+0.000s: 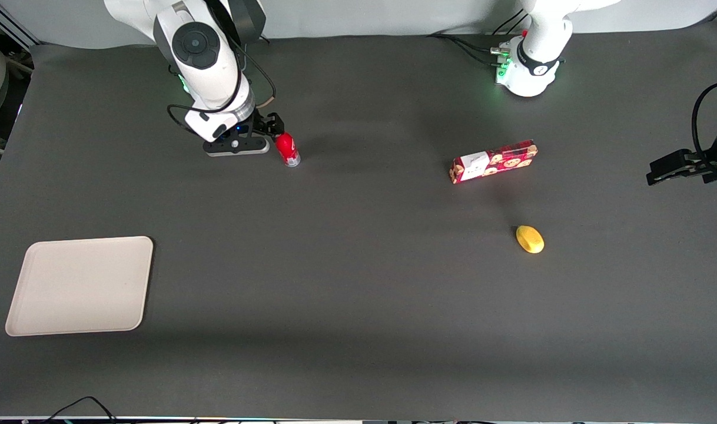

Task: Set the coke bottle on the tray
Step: 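Move the open right gripper over the red Coca-Cola bottle, then lower the right gripper and close it around the bottle's cap end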

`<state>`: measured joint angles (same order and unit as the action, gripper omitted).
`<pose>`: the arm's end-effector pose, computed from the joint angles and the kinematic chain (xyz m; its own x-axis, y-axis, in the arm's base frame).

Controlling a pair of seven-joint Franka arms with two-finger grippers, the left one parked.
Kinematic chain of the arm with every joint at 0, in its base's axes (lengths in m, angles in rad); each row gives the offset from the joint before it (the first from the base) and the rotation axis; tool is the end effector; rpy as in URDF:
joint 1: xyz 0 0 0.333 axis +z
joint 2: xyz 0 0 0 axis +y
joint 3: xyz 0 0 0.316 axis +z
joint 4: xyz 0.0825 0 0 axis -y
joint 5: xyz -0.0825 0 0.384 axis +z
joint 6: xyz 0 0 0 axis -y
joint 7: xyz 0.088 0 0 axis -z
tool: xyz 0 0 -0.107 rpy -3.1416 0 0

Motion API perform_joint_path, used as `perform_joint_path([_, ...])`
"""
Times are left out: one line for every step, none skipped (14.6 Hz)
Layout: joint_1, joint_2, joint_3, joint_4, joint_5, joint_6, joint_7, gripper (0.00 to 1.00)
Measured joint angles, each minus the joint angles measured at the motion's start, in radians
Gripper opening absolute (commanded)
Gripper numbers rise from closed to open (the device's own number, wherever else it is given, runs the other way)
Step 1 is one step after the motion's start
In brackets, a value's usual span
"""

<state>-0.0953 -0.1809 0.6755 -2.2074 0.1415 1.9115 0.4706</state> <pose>0.3965 0.2801 0.4274 0.9898 0.0311 -0.1393 0.0394 -0.9976 0.0574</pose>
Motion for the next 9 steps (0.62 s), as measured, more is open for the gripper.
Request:
perform_joint_path([0.000, -0.014, 0.000, -0.023, 0.029, 0.006, 0.010, 1.00])
perform_joint_path([0.000, -0.024, -0.001, -0.047, 0.046, 0.018, 0.022, 1.00])
perform_joint_path([0.001, -0.030, -0.001, -0.070, 0.057, 0.040, 0.039, 1.00])
perform_joint_path([0.007, -0.031, -0.001, -0.096, 0.066, 0.070, 0.056, 1.00])
perform_joint_path([0.016, -0.030, -0.001, -0.121, 0.077, 0.099, 0.071, 1.00])
perform_joint_path([0.026, -0.030, 0.000, -0.146, 0.090, 0.127, 0.082, 1.00])
perform_joint_path([0.039, -0.030, 0.000, -0.173, 0.101, 0.157, 0.092, 1.00])
perform_joint_path([0.051, -0.030, 0.001, -0.196, 0.107, 0.180, 0.103, 1.00])
perform_joint_path([0.061, -0.030, 0.008, -0.217, 0.111, 0.197, 0.118, 0.99])
